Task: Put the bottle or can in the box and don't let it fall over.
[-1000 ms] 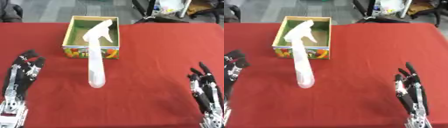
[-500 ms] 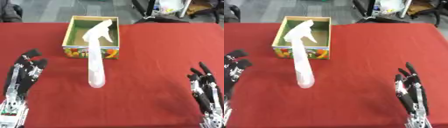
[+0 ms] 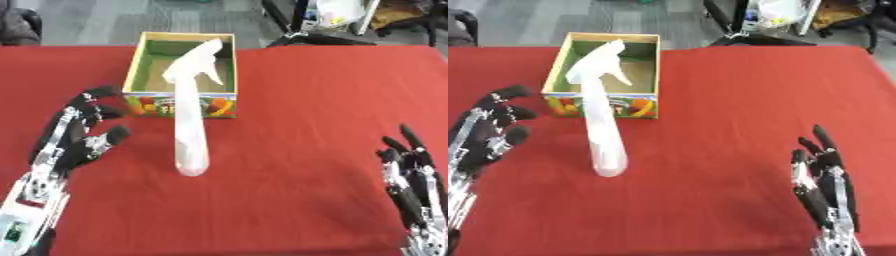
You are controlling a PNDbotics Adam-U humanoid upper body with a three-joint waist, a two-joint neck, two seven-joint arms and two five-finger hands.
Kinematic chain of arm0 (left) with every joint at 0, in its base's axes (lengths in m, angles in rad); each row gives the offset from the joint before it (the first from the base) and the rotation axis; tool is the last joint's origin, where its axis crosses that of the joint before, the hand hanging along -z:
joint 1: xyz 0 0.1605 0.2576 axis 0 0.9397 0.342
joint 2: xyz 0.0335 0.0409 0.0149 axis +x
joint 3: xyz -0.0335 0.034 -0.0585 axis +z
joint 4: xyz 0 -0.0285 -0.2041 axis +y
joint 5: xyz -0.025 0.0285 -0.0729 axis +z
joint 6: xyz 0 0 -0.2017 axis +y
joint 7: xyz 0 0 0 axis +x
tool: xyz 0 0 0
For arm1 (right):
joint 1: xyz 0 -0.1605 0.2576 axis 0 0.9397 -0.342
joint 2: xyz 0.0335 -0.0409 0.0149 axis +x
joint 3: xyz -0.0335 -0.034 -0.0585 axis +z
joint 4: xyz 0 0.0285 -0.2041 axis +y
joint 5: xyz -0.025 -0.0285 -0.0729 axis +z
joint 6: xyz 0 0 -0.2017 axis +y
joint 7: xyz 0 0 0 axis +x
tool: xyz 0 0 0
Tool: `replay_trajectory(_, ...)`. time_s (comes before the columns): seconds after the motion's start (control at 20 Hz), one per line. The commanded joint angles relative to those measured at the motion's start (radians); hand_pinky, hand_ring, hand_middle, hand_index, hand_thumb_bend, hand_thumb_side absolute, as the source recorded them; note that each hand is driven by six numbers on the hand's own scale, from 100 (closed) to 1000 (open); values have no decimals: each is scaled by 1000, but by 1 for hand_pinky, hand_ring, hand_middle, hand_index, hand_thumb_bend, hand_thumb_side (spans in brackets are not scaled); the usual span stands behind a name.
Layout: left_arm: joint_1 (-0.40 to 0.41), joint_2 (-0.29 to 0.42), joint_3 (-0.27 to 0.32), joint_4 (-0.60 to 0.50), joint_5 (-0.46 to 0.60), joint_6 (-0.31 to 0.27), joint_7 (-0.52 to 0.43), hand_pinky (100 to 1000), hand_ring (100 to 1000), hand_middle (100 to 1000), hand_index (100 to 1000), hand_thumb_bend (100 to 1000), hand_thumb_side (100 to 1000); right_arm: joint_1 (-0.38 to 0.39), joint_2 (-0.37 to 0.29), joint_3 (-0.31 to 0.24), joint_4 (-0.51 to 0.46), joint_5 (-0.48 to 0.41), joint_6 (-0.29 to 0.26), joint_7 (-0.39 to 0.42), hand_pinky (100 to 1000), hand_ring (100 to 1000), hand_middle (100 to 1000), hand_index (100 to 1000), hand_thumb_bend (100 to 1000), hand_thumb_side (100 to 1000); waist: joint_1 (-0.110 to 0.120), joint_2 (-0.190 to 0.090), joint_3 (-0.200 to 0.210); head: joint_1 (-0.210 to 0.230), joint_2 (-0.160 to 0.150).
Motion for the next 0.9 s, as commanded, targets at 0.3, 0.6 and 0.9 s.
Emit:
replay_trajectory(0.3, -93, 41, -56, 57, 15, -25, -86, 770, 649, 794, 856, 924, 539, -7, -23, 3, -20, -1, -2, 8, 790, 889, 1000, 947, 100, 470, 2, -18, -10, 9, -2)
replay_trajectory(0.6, -145, 34, -76, 125, 12, -31, -106, 783, 678, 806, 858, 931, 541, -7, -22, 6, -20, -2, -2, 10, 790, 889, 1000, 947, 100, 470, 1, -19, -13, 13, 2)
replay_trajectory(0.9, -196, 20, -90, 192, -5, -34, -92, 820, 726, 822, 858, 935, 543, -8, -20, 8, -20, -4, -2, 13, 790, 889, 1000, 947, 100, 470, 0, -19, -19, 16, 5)
